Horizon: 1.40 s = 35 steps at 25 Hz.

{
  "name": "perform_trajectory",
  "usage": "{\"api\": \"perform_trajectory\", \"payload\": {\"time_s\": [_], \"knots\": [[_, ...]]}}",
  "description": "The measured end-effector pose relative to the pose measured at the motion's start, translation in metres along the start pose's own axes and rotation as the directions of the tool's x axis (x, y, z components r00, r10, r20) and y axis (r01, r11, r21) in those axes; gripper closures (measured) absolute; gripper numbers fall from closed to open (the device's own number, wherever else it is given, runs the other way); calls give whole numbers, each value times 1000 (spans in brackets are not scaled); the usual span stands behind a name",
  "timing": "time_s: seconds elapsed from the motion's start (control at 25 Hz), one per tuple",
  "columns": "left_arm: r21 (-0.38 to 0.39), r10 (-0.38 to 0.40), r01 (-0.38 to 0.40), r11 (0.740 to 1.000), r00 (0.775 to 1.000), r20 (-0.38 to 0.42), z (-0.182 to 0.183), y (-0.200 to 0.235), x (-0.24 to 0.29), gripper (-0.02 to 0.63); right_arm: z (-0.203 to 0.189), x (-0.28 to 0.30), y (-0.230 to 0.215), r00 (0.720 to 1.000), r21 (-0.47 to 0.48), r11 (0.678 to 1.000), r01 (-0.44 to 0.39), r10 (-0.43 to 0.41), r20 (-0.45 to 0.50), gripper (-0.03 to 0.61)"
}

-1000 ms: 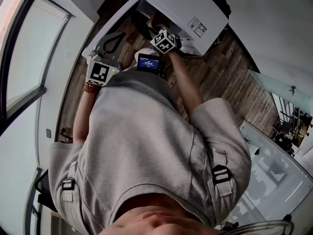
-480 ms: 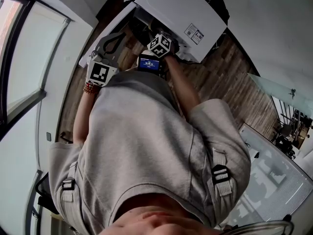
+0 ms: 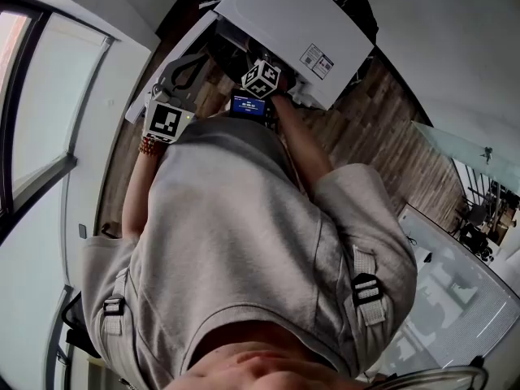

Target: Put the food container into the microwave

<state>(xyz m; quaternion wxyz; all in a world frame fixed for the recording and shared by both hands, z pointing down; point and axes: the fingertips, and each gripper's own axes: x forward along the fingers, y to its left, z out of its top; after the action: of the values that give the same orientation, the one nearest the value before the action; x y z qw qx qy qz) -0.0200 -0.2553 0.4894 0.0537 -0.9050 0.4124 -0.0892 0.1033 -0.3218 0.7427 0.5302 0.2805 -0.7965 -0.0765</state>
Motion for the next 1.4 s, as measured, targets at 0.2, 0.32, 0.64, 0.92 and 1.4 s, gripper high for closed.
{"api": "perform_trajectory", "payload": {"time_s": [0.2,0.32,0.64,0.92,1.4], "knots": [[0,-16,16,1000,1000,7,1,-3,13,615,-3,5,-2,1000,13,1000,-26,26,-2,545],[-2,-27,27,1000,1000,6,1,-6,19,615,0,7,-2,999,11,999,-37,37,4,545],[-1,-42,42,999,999,-4,-2,-8,28,615,-5,16,-11,999,39,999,-13,14,-31,528],[-6,-32,32,999,999,-8,-3,-6,26,615,-8,18,-13,999,42,999,-3,5,-50,518],[-10,-35,35,999,999,-4,-2,-5,8,615,5,6,-12,998,55,997,61,-60,-18,465]]}}
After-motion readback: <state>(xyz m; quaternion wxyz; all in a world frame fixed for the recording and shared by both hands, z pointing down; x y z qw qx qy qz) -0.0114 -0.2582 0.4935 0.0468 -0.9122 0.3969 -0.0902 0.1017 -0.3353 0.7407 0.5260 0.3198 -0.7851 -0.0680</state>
